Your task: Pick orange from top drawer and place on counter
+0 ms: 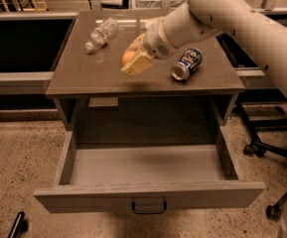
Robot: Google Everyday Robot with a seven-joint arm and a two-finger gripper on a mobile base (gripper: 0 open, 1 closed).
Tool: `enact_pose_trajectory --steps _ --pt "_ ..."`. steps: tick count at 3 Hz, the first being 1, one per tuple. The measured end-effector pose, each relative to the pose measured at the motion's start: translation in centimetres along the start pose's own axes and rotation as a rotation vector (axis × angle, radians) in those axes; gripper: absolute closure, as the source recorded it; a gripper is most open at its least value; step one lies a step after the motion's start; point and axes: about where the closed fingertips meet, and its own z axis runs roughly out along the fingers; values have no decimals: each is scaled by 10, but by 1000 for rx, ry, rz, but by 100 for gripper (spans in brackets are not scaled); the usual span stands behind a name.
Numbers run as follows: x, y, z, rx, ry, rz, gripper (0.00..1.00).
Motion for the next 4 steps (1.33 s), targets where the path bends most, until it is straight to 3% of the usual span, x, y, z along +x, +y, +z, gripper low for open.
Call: enact_pose_trajectory --steps 1,2,3,4 --pt "18 -32 25 32 -34 92 100" --pt "33 -47 54 44 -26 156 82" --pt "45 -49 73 28 -35 212 59" --pt "45 -48 74 27 -35 213 36"
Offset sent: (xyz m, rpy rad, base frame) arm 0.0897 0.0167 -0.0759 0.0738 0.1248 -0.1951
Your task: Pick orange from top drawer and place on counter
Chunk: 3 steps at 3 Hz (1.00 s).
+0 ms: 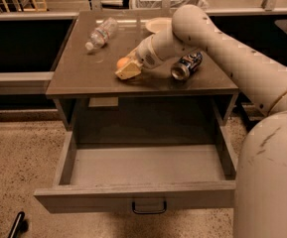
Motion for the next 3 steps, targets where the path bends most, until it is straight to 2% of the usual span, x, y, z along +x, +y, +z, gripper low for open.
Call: enact_pose_trajectory --steps 1,2,3 --pt "0 0 0 0 0 0 13" --pt "-17 8 -14 16 7 -34 0" --pt "-48 23 -42 37 -10 -84 0"
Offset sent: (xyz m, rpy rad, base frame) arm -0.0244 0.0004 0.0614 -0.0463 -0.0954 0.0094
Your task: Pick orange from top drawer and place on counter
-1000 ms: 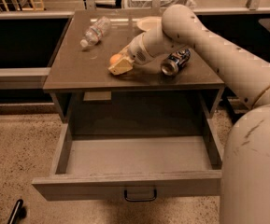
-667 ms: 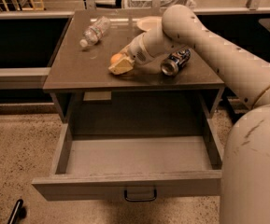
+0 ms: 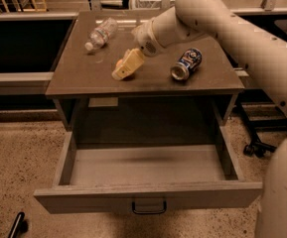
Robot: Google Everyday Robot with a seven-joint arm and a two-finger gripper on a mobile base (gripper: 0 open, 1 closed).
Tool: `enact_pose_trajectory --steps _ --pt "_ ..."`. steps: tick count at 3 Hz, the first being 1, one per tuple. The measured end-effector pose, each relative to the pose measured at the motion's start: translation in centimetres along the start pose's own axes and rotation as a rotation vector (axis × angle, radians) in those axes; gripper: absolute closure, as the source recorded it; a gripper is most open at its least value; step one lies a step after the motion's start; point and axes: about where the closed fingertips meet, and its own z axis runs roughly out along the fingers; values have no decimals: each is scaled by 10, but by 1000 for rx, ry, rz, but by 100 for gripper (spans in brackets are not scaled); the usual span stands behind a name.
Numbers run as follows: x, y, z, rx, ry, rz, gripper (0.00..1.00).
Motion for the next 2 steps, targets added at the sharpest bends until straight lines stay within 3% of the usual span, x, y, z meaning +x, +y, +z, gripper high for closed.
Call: enact_pose_trajectory --steps 1,2 --pt "-17 11 -34 37 -16 -14 0" --pt "-18 11 -37 41 -16 -16 0"
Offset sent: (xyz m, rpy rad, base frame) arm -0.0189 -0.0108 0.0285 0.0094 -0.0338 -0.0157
